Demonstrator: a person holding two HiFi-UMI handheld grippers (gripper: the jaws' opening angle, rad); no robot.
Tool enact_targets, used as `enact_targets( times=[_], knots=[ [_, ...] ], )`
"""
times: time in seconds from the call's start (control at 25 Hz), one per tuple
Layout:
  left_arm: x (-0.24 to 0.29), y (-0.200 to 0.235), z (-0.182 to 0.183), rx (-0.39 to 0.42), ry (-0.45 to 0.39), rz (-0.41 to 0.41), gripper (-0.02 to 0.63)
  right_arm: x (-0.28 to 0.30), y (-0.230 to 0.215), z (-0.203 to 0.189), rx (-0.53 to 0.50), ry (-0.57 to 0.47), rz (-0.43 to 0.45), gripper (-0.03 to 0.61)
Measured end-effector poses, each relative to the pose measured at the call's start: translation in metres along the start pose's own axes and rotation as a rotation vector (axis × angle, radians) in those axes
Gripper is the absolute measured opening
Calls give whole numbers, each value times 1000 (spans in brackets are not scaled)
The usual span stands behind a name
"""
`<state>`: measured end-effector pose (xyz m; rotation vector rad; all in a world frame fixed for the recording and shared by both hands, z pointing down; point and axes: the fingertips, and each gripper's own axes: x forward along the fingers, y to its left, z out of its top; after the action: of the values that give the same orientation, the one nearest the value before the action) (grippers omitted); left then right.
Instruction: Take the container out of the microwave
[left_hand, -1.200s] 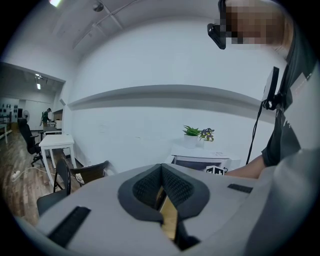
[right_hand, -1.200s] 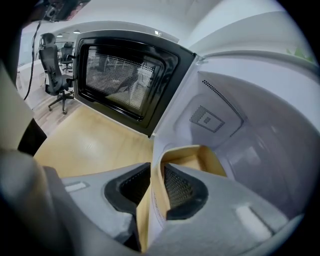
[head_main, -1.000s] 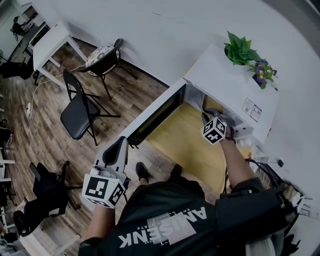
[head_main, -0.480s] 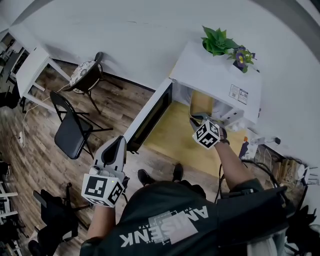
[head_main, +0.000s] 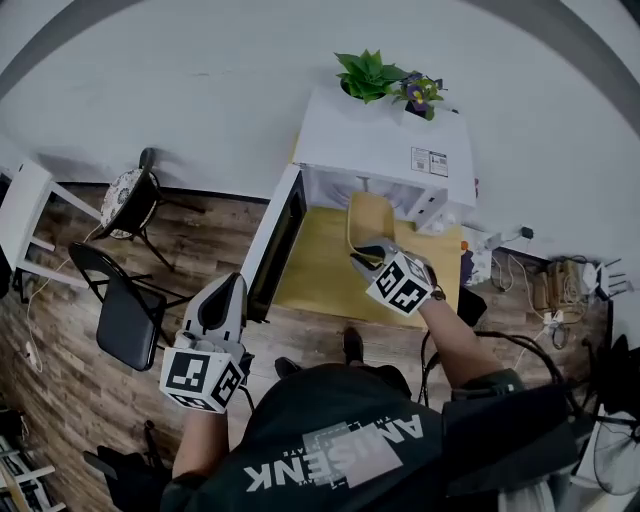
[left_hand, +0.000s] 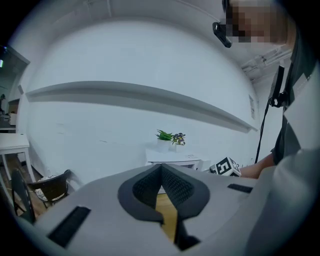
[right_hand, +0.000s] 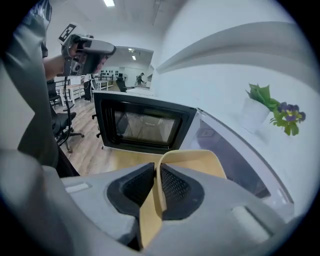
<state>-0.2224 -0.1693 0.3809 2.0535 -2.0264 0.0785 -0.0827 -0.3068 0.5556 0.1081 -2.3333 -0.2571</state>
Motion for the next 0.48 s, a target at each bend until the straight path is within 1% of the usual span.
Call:
enact_targets(
  times=[0.32,0.48],
  knots=[
    [20,-8,18,35,-25,-137,2,-59,10,28,35,-33,-109,44],
    [28,-12,28,53,-39,-183,3,-88,11,41,59,-60,-160,44]
  ],
)
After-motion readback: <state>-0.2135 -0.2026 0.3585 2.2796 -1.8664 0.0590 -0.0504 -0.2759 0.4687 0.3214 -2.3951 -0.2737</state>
